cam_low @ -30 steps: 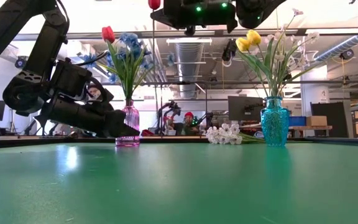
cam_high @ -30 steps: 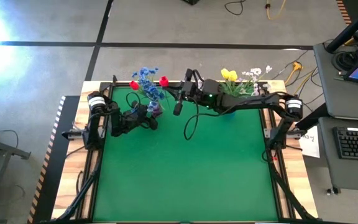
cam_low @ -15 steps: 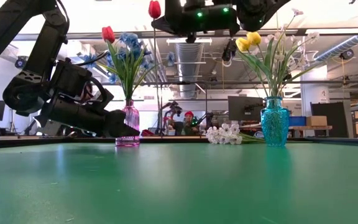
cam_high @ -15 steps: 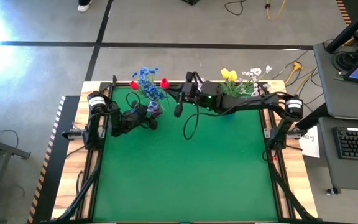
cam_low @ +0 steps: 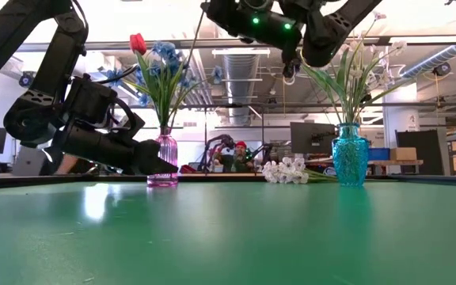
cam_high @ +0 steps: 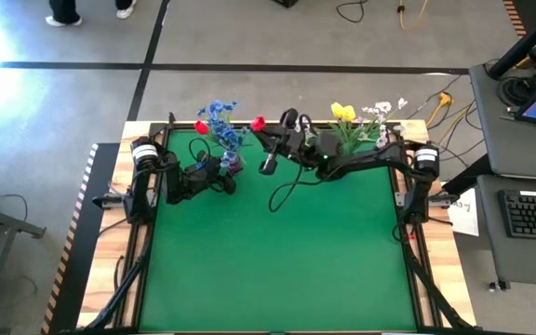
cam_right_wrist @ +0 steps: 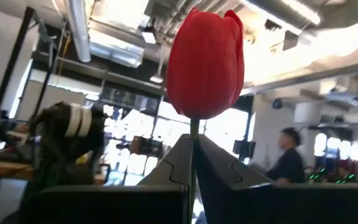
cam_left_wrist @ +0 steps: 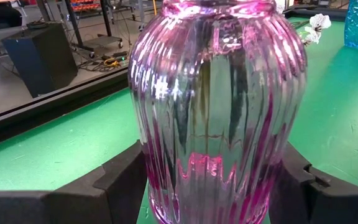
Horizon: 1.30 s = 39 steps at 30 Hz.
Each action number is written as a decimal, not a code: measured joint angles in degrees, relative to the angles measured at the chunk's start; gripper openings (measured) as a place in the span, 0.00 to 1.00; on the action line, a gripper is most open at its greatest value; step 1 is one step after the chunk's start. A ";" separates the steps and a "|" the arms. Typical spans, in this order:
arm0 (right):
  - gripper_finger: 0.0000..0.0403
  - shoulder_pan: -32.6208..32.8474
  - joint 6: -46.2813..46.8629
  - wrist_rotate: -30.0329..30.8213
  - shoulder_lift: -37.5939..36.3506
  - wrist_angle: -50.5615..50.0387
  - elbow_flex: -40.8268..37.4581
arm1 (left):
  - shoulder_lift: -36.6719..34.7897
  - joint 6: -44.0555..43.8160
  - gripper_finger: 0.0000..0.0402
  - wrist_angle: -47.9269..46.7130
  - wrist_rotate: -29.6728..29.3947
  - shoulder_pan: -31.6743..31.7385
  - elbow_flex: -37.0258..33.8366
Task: Sort flowers into vase by color
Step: Put the red tulip into the purple vase
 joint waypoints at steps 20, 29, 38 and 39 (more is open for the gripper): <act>0.02 -0.02 -1.31 0.26 0.66 1.38 3.86 | -0.01 -0.02 0.61 -0.01 0.00 -0.01 0.00; 0.02 -0.02 -2.35 0.26 0.68 1.61 3.64 | 0.00 -0.02 0.61 -0.01 0.01 -0.02 -0.01; 0.02 -0.02 -2.22 0.26 0.72 1.94 3.62 | 0.00 -0.02 0.61 -0.01 0.02 -0.02 0.00; 0.02 -0.02 -2.22 0.26 0.72 2.21 3.60 | 0.00 -0.02 0.61 -0.01 0.00 -0.01 0.00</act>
